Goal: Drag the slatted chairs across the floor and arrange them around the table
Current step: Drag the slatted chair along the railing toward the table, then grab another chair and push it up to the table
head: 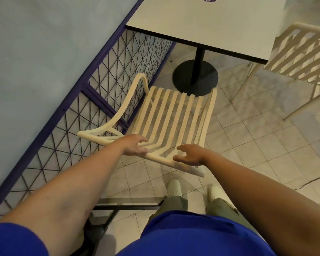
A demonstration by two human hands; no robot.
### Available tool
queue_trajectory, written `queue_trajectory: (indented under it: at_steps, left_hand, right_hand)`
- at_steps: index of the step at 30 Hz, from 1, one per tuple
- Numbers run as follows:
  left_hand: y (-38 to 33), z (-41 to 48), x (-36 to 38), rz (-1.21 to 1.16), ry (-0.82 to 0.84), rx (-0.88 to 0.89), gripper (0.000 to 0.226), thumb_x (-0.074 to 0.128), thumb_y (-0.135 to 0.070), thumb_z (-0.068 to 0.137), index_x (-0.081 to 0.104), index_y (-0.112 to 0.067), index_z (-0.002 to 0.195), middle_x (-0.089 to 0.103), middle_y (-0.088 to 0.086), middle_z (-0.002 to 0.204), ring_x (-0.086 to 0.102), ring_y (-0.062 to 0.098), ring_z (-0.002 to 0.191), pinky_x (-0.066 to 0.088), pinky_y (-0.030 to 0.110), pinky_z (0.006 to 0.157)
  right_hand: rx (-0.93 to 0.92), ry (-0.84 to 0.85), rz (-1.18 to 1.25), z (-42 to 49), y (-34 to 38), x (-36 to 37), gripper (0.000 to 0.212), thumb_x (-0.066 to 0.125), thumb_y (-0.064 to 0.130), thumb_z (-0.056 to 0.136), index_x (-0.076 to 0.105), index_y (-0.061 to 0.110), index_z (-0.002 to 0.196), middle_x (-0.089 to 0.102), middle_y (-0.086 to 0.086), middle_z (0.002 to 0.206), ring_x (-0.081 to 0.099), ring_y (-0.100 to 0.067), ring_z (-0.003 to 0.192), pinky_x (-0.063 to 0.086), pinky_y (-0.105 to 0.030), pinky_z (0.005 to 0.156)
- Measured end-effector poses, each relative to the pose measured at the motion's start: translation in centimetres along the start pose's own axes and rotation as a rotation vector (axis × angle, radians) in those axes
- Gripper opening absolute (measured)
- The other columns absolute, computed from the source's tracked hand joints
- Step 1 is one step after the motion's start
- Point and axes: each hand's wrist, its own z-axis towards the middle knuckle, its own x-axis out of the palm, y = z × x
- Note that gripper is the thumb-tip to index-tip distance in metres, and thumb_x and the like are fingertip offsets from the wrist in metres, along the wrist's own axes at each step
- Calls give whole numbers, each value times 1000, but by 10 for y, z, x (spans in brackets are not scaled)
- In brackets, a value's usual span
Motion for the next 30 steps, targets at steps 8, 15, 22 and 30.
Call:
queue_trajectory:
  at_steps: [8, 15, 22, 30]
  left_hand:
    - [-96, 12, 23, 50, 33, 84, 62, 66, -44, 95, 44, -27, 151, 46, 1, 154, 45, 23, 139, 38, 41, 113]
    - [-228, 25, 73, 144, 39, 167, 63, 68, -43, 94, 47, -25, 150, 51, 2, 150, 48, 22, 136, 38, 38, 112]
    - [-357, 42, 127, 210, 63, 241, 64, 69, -48, 91, 48, -29, 148, 52, 0, 149, 50, 21, 134, 40, 38, 111]
    - [-464, 63, 157, 265, 114, 321, 63, 66, -51, 92, 46, -32, 149, 51, -2, 149, 50, 20, 134, 40, 37, 110]
  right_hand:
    - [51, -118, 68, -50, -70, -7, 71, 49, 55, 99, 35, 13, 154, 38, -8, 159, 34, -26, 145, 27, -40, 117]
    - [132, -198, 159, -126, -174, 0, 73, 48, 58, 98, 34, 14, 155, 38, -7, 159, 35, -26, 145, 28, -41, 118]
    - [235, -255, 260, -208, -295, 8, 74, 50, 59, 97, 37, 13, 153, 40, -7, 157, 37, -26, 144, 30, -39, 118]
    - [344, -281, 302, -273, -389, 3, 74, 50, 59, 97, 37, 12, 153, 40, -8, 157, 37, -26, 144, 30, -36, 117]
